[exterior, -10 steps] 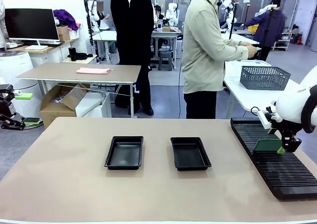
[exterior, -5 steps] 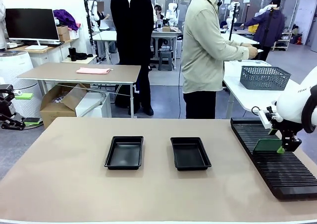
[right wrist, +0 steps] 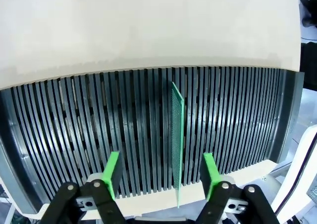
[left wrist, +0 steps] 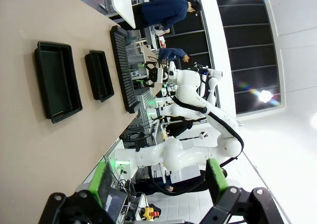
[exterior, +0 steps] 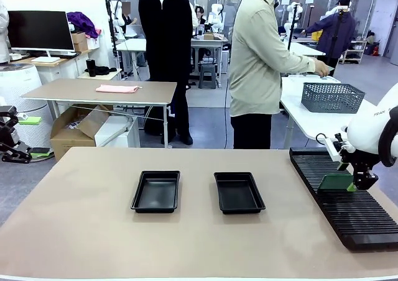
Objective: Inspect and transfer BCBs to ESD trays.
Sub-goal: Pick up the Blank PCB from the PCB Rack and place it in the left ESD tray.
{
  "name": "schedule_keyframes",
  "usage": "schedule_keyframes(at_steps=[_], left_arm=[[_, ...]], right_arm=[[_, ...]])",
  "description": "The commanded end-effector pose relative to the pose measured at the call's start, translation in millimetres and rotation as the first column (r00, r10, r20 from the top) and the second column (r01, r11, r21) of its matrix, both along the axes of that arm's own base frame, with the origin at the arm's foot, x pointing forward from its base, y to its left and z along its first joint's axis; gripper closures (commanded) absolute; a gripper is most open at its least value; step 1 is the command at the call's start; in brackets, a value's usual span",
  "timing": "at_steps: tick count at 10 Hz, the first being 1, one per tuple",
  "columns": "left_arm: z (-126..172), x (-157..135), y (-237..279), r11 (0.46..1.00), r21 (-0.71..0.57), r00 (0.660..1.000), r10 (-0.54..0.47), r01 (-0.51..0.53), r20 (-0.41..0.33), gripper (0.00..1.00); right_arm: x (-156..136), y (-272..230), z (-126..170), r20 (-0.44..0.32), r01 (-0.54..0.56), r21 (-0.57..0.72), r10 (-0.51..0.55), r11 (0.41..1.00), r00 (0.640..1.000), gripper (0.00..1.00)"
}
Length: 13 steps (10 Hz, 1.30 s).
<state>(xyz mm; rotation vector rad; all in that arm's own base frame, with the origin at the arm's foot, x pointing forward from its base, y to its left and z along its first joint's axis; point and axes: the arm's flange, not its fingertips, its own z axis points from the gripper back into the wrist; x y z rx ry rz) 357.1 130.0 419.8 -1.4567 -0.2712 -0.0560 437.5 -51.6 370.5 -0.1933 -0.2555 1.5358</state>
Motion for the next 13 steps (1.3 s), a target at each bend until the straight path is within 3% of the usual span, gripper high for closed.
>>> schedule_keyframes(at_steps=[1, 2, 3, 4, 5, 6, 7, 8, 9, 10, 11, 12, 13], left_arm=[[1.5, 0.7, -0.1, 1.000, -0.006, 1.000, 0.006, -0.006, 0.004, 0.00], [1.5, 0.7, -0.1, 1.000, -0.006, 1.000, 0.006, -0.006, 0.004, 0.00], [1.5, 0.7, -0.1, 1.000, -0.006, 1.000, 0.006, -0.006, 0.004, 0.00], [1.5, 0.7, -0.1, 1.000, -0.006, 1.000, 0.006, -0.006, 0.004, 0.00], [1.5, 0.7, -0.1, 1.000, -0.006, 1.000, 0.006, -0.006, 0.004, 0.00], [1.5, 0.7, -0.1, 1.000, -0.006, 1.000, 0.006, -0.006, 0.004, 0.00], [1.5, 0.7, -0.1, 1.000, -0.006, 1.000, 0.006, -0.006, 0.004, 0.00], [1.5, 0.7, -0.1, 1.000, -0.006, 1.000, 0.006, -0.006, 0.004, 0.00], [1.5, 0.7, -0.1, 1.000, -0.006, 1.000, 0.006, -0.006, 0.004, 0.00], [1.5, 0.7, -0.1, 1.000, -0.006, 1.000, 0.006, -0.006, 0.004, 0.00], [1.5, 0.7, -0.1, 1.000, -0.006, 1.000, 0.006, -0.006, 0.004, 0.00], [1.5, 0.7, -0.1, 1.000, -0.006, 1.000, 0.006, -0.006, 0.004, 0.00], [1.5, 0.7, -0.1, 1.000, -0.006, 1.000, 0.006, -0.006, 0.004, 0.00]], right_arm=[[6.2, -3.3, -2.4, -0.007, 0.001, 0.022, -0.001, 1.000, 1.000, 0.17], [7.3, -3.3, -2.1, -0.011, -0.001, 0.023, 0.001, 1.000, 1.000, 0.28], [7.7, -3.7, -1.9, -0.010, 0.001, 0.020, -0.001, 1.000, 1.000, 0.25], [7.9, -3.3, -1.2, -0.010, 0.001, 0.019, -0.001, 1.000, 1.000, 0.36], [7.9, -3.8, -1.7, -0.011, 0.001, 0.017, -0.001, 1.000, 1.000, 0.33], [7.9, -3.8, -1.5, -0.011, 0.001, 0.018, -0.001, 1.000, 1.000, 0.44], [7.9, -4.6, -1.8, -0.012, 0.002, 0.019, -0.002, 1.000, 1.000, 0.41], [7.6, -4.4, -1.7, -0.012, 0.003, 0.019, -0.003, 1.000, 1.000, 0.52], [7.8, -4.7, -2.6, -0.015, 0.005, 0.018, -0.004, 1.000, 1.000, 0.49], [8.2, -3.8, -2.7, -0.016, 0.005, 0.017, -0.005, 1.000, 1.000, 0.60], [8.4, -4.2, -3.4, -0.016, 0.006, 0.018, -0.006, 1.000, 1.000, 0.57], [8.7, -3.7, -3.5, -0.017, 0.006, 0.017, -0.006, 1.000, 1.000, 0.68], [8.7, -4.1, -4.0, -0.018, 0.010, 0.015, -0.010, 1.000, 1.000, 0.65]])
